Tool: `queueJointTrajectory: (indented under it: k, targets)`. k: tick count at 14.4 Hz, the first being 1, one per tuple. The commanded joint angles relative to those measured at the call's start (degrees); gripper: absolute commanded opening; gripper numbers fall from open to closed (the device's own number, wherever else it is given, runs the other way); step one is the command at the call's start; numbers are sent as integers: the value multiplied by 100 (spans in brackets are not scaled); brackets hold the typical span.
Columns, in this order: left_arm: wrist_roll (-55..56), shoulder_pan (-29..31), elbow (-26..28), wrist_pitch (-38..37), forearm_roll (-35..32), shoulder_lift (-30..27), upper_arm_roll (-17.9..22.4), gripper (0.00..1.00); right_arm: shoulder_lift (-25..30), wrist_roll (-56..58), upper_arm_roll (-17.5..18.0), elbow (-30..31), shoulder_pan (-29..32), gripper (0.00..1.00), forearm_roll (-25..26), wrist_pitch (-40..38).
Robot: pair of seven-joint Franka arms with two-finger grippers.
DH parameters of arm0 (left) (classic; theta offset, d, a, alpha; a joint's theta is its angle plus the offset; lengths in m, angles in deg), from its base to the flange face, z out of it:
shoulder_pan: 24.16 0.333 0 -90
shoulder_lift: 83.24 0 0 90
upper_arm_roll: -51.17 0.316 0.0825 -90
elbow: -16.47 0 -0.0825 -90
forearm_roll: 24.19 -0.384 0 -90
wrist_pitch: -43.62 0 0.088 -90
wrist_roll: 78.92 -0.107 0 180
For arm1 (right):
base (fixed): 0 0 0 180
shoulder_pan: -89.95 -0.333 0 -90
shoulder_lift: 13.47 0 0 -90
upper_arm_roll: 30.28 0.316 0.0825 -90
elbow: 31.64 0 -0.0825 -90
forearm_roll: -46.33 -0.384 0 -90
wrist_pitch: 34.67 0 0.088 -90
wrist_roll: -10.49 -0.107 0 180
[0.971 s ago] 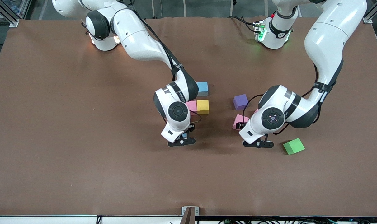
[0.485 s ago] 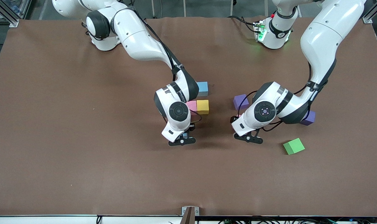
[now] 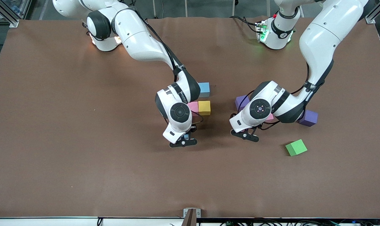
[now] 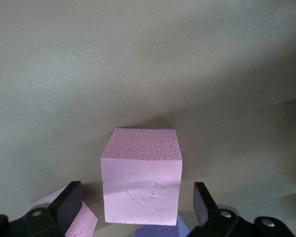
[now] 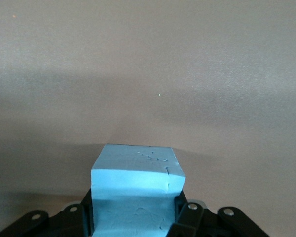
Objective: Arrange 11 blocks into digit 3
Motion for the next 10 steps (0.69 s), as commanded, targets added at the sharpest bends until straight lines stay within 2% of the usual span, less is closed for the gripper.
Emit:
queueJointTrajectory:
  k: [1,4,7,8,10]
  targets:
    - [-26,29,64,107,-199,85,-34,91,151,1,46,93,52,0,111,-40]
    - [9,29,3,282,-191,208,-7,66,169,1,46,93,60,0,111,-40]
    - [27,38,-15,336,-112,252,1,48,169,-8,46,93,52,0,111,-31]
    - [62,38,-93,327,-103,252,1,44,169,-8,46,93,43,0,111,-31]
    - [377,38,-234,275,-112,226,1,43,160,-17,46,102,43,0,111,-31]
